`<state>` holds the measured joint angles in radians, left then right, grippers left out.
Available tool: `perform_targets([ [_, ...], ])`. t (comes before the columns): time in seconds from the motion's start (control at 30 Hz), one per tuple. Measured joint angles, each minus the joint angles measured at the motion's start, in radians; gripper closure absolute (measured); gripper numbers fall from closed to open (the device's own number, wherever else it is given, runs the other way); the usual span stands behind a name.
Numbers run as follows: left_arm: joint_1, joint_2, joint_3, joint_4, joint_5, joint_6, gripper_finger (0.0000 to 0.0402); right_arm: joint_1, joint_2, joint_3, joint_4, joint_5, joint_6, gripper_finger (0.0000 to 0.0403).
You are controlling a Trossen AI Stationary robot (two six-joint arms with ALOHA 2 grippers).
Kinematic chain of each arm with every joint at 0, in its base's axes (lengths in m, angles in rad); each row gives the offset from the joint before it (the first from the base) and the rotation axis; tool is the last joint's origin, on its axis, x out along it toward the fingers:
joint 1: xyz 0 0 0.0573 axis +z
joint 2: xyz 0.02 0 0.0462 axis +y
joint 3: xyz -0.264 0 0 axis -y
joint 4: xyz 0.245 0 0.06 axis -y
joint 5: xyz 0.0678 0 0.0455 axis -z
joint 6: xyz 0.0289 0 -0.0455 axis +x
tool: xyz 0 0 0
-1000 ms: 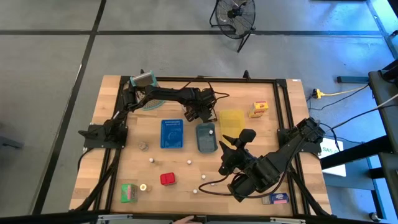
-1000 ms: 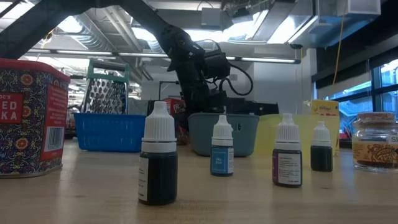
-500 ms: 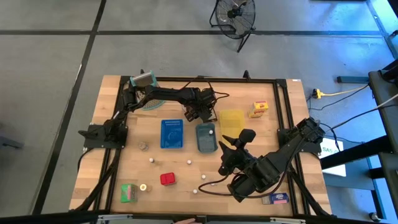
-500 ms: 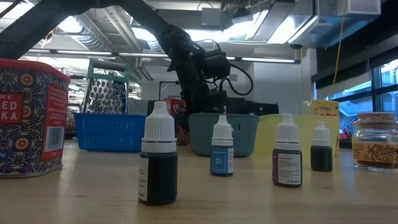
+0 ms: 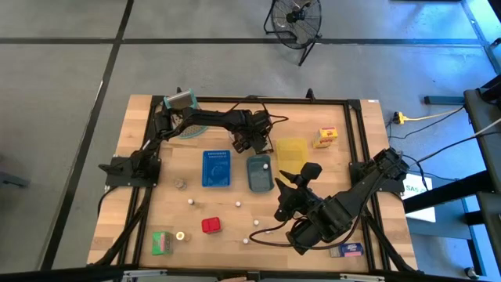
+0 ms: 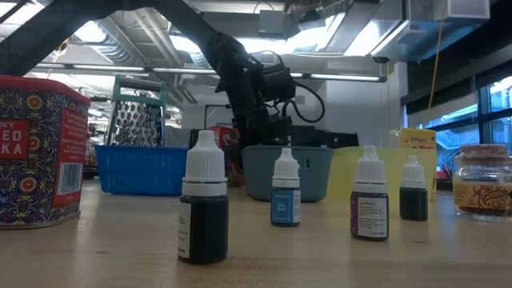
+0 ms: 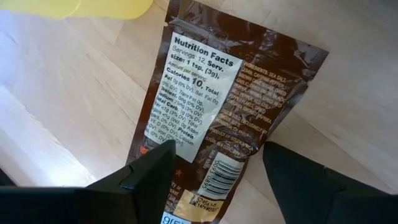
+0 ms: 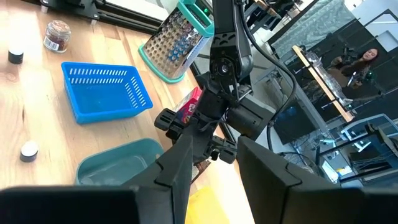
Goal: Pick & Place Kitchen Items
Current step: Put the orange seasoning pack into the blue bin
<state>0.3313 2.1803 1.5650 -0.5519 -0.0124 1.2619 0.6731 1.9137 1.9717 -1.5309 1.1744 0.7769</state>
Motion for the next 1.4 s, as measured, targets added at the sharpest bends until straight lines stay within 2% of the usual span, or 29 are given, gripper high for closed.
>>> perform_targets([
  [0.27,0.001,0.000,0.000,0.012,0.016,-0.007,0.0106,-0.009,0.000,0.000,0.006,0.000,0.000,0.0272],
  [0.4,0.001,0.000,-0.001,0.022,0.019,0.003,0.0095,-0.012,0.000,0.000,0.008,-0.008,0.000,0.0272],
  [0.8,-0.003,0.000,0.005,0.023,0.021,0.159,0.0095,-0.012,0.000,0.000,0.014,-0.009,0.000,0.0272],
  [1.13,-0.006,0.011,0.088,-0.139,0.051,0.198,0.0095,-0.020,0.000,0.000,0.014,-0.013,-0.004,0.0272],
  [1.4,-0.013,0.010,0.095,-0.073,0.043,0.226,0.0095,-0.037,0.000,0.000,0.013,-0.053,-0.007,0.0272],
])
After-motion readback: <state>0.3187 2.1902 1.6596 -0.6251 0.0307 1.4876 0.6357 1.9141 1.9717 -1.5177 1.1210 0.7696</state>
